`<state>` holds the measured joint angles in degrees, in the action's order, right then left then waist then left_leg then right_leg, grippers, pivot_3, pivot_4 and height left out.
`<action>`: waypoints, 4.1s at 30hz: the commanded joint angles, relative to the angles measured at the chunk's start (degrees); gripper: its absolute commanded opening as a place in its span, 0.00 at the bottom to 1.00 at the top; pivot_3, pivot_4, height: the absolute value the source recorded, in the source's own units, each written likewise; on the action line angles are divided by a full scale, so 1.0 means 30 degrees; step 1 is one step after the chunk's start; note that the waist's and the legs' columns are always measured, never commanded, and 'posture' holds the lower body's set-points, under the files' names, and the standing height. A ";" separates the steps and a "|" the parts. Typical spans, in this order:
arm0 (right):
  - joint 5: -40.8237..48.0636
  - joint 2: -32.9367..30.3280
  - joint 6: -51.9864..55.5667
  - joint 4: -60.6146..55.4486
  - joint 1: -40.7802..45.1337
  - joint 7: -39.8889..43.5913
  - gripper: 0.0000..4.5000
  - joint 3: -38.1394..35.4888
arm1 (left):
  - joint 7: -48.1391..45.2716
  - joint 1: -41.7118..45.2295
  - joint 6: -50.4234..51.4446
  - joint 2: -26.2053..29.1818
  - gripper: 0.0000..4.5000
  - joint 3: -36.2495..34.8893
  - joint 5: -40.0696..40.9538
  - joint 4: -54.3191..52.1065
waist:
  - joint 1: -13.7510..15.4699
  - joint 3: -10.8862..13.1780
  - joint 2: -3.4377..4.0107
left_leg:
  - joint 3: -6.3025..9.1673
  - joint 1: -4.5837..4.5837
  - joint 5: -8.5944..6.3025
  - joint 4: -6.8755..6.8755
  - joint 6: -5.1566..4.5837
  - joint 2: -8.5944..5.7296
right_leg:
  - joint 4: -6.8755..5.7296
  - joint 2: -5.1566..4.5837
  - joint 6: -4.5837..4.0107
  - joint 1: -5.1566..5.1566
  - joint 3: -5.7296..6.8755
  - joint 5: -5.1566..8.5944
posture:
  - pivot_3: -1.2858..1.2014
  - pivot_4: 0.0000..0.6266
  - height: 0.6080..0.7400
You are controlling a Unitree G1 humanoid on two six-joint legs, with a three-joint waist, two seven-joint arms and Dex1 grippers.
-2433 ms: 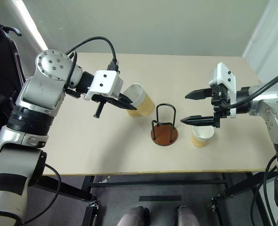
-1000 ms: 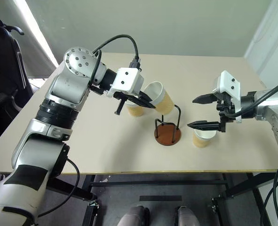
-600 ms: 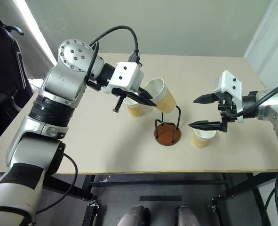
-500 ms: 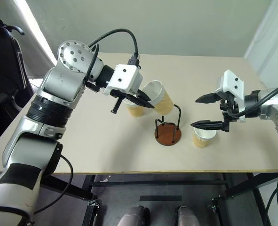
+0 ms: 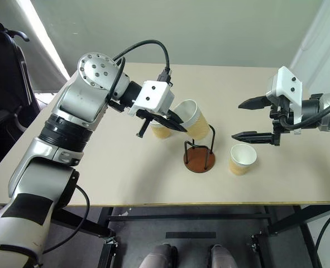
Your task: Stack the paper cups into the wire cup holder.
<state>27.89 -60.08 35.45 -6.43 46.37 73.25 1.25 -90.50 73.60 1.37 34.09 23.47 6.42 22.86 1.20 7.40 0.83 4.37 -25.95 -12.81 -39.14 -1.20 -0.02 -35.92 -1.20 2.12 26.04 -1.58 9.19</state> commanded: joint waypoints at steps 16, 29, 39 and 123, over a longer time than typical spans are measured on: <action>0.0031 -0.0365 -0.0162 -0.0544 -0.0154 -0.0024 1.00 -0.0831 | 0.0093 -0.0595 -0.0969 -0.0644 0.15 -0.0097 -0.1062 0.0457 | 0.0011 0.0000 0.0000 | -0.0002 0.0003 0.0000 -0.0002 -0.0001 0.0000 | -0.0001 -0.0001 0.0008 -0.0002 0.0001 -0.0002 | 0.52 0.24 1.00; -0.0243 -0.0248 -0.0389 -0.0445 -0.0290 -0.0167 1.00 -0.0697 | 0.1684 -0.0203 -0.0448 -0.1351 0.99 -0.1785 -0.0536 0.1184 | 0.0045 0.0000 0.0000 | -0.0005 -0.0001 -0.0001 -0.0008 -0.0003 -0.0001 | 0.0000 -0.0002 0.0015 -0.0005 0.0001 -0.0004 | 0.52 0.24 1.00; -0.1183 0.0264 -0.1254 -0.1685 -0.1643 -0.0941 1.00 -0.0252 | 0.2496 -0.0208 0.7005 -0.1298 0.99 -0.5623 0.3805 -0.0339 | 0.0036 0.0000 0.0000 | -0.0023 0.0007 0.0000 -0.0006 -0.0002 0.0002 | -0.0001 -0.0001 0.0029 -0.0005 -0.0003 -0.0011 | 0.52 0.24 1.00; -0.4909 0.3897 -0.2516 -0.0975 0.3359 0.2213 0.00 0.3620 | 0.0475 -0.4847 0.5512 0.4749 1.00 -0.5265 0.2588 -0.1822 | -0.0209 0.0001 0.0002 | -0.0007 0.0006 0.0015 0.0032 0.0005 -0.0009 | -0.0018 -0.0007 -0.0201 0.0040 -0.0010 0.0119 | 0.52 0.24 1.00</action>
<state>13.27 -48.42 28.90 -8.65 55.98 80.36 12.44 -89.17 58.86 17.73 48.12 9.07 13.54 18.98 0.58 7.40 0.83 4.35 -25.94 -12.77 -39.04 -1.18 -0.05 -35.98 -1.22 1.52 26.17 -1.62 9.54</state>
